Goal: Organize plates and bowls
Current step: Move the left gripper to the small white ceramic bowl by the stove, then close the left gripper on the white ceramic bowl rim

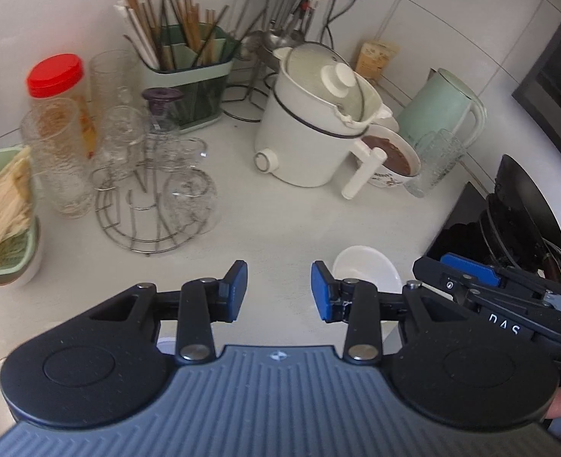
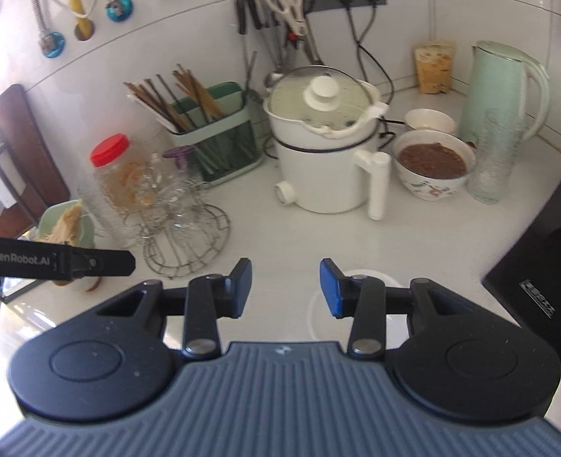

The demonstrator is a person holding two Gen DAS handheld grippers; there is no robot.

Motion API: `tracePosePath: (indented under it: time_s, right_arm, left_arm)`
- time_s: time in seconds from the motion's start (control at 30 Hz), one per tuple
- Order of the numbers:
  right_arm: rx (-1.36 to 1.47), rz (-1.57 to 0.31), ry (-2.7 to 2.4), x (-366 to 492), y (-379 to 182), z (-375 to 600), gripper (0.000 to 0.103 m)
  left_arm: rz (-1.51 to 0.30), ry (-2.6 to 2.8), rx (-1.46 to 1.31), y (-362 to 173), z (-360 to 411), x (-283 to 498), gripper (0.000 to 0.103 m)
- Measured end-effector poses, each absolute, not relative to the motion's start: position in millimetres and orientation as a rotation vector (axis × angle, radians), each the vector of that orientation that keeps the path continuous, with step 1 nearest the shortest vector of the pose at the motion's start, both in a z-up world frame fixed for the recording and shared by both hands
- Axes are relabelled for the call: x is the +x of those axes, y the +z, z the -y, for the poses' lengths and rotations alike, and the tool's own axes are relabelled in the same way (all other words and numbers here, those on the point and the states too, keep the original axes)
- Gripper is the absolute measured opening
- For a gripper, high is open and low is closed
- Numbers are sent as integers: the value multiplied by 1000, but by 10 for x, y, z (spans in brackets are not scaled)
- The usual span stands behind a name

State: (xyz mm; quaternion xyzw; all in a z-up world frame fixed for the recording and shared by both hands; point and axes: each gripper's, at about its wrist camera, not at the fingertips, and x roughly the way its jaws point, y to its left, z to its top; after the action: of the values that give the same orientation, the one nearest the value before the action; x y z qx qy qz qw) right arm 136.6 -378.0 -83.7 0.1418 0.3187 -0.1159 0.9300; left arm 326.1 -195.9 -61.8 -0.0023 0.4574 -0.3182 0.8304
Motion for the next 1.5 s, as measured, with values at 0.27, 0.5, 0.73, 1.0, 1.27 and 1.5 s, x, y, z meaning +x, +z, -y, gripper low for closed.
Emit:
tracePosePath:
  time_s: [0.27, 0.5, 0.73, 1.0, 1.27, 1.5]
  right_arm:
    - [320, -663, -302, 1268, -884, 4016, 43]
    - [331, -698, -358, 1343, -1011, 4189, 43]
    - [374, -719, -383, 1479, -1176, 4351, 42]
    - [453, -736, -443, 1564, -1370, 4621, 42]
    - [522, -765, -494, 1590, -1596, 4839, 42]
    - [573, -807, -492, 1607, -1818, 4942, 42]
  left_arm:
    - [-1000, -746, 11, -782, 2327, 3232, 42]
    - [-1009, -776, 87, -991, 2575, 3286, 42]
    - [-1035, -798, 95, -1204, 2789, 3473, 42]
    - [-1051, -857, 117, -1343, 3115, 3586, 42]
    - [-1139, -895, 119, -1582, 3390, 3718, 42]
    - [-1238, -894, 123, -1874, 3590, 3801, 42]
